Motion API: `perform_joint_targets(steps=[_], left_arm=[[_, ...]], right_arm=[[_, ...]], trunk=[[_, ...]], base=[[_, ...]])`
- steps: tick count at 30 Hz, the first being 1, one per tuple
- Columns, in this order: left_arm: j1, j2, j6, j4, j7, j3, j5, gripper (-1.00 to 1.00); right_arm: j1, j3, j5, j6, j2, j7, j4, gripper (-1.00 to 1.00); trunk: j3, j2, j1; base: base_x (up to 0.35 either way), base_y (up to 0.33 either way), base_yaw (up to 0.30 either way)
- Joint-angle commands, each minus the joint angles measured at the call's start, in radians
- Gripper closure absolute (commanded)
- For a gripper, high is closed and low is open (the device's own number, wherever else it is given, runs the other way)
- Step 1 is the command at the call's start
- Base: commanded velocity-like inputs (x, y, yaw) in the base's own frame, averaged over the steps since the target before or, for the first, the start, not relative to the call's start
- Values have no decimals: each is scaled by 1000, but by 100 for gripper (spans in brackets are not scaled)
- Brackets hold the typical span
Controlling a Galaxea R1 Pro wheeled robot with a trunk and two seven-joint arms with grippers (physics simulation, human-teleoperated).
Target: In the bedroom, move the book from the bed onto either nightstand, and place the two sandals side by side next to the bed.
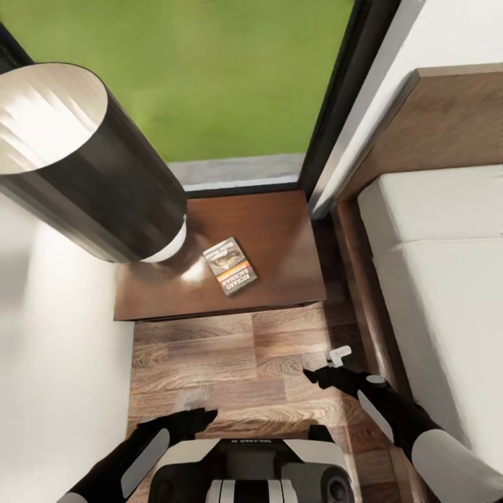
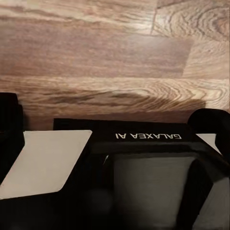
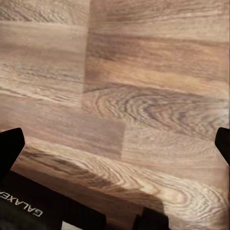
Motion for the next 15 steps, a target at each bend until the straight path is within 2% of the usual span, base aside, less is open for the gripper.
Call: perform_joint_targets(steps=[1, 5, 7, 8, 10, 11, 15], left_arm=[[-1, 1, 1, 6, 8, -5, 10, -100], [-1, 0, -15, 64, 7, -5, 10, -100], [-1, 1, -26, 85, 6, -5, 11, -100], [-1, 1, -32, 98, 5, -5, 12, -100], [-1, 1, -36, 113, 4, -5, 12, -100], [-1, 0, -38, 129, 3, -5, 13, -100], [-1, -2, -41, 171, 1, -4, 14, -100]], right_arm=[[0, 10, -11, 6, -1, -4, 7, -100], [-1, 24, -12, 7, 2, -65, 89, -100], [0, 25, -13, 7, 17, -128, 123, -100], [0, 25, -15, 7, 32, -180, 144, -100], [0, 25, -16, 7, 48, -234, 166, -100], [0, 25, -17, 7, 64, -285, 188, -100], [-1, 25, -19, 8, 98, -361, 234, -100]], trunk=[[3, 7, -4], [15, 35, -19], [22, 49, -27], [25, 56, -31], [31, 70, -38], [34, 77, -42], [47, 105, -58]], base=[[0, 0, 2], [0, 0, 0], [0, 0, 0], [0, 0, 0], [0, 0, 0], [0, 0, 0], [0, 0, 0]])
